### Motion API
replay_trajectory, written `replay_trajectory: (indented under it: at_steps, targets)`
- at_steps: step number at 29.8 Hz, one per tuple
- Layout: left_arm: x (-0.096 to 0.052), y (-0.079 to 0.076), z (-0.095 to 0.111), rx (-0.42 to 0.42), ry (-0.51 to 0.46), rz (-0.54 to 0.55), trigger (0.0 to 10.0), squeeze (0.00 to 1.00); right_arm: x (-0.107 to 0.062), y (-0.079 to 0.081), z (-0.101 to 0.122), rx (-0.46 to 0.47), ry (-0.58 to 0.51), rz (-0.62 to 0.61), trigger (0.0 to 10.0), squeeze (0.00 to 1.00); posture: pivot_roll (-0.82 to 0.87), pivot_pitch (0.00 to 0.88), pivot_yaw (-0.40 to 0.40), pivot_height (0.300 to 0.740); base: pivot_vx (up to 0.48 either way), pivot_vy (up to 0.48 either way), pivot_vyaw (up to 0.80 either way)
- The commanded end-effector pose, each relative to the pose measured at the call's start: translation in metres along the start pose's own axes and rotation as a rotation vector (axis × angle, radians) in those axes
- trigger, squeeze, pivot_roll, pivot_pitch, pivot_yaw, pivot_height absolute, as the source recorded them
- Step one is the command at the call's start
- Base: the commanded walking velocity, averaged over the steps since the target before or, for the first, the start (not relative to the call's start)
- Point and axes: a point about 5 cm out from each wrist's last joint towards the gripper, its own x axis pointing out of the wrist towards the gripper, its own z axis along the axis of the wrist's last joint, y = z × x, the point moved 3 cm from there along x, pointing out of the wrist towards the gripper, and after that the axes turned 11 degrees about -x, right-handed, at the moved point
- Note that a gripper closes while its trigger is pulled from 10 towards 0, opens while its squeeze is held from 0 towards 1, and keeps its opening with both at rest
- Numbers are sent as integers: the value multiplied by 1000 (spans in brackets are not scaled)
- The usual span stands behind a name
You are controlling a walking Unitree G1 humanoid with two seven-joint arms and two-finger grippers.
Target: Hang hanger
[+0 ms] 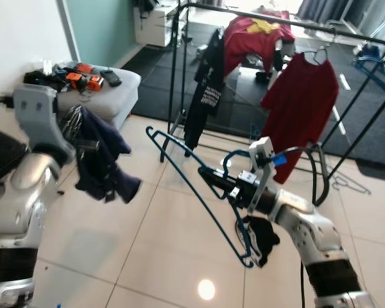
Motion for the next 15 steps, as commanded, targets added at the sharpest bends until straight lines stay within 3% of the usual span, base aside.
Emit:
replay_trajectory:
  at_steps: [1,5,6,10,12,15]
  targets:
    - [0,10,1,-11,31,56,10000,0,3,8,12,-16,-23,48,10000,0,-35,97,-29,740,0,0,0]
    - [3,4,0,-76,59,60,10000,0,4,15,21,-41,-26,81,10000,0,-39,97,-26,740,0,0,0]
    - [4,-4,-2,-106,80,37,10000,0,4,18,26,-53,-25,88,10000,0,-40,97,-26,740,0,0,0]
    - [6,-22,-7,-149,121,7,10000,0,6,19,34,-64,-35,79,10000,0,-40,102,-25,740,0,0,0]
    - [6,-22,-7,-149,121,7,10000,0,6,19,34,-64,-35,79,10000,0,-40,102,-25,740,0,0,0]
    - [7,-44,-7,-201,149,-30,10000,0,6,23,39,-67,-34,88,10000,0,-38,105,-28,740,0,0,0]
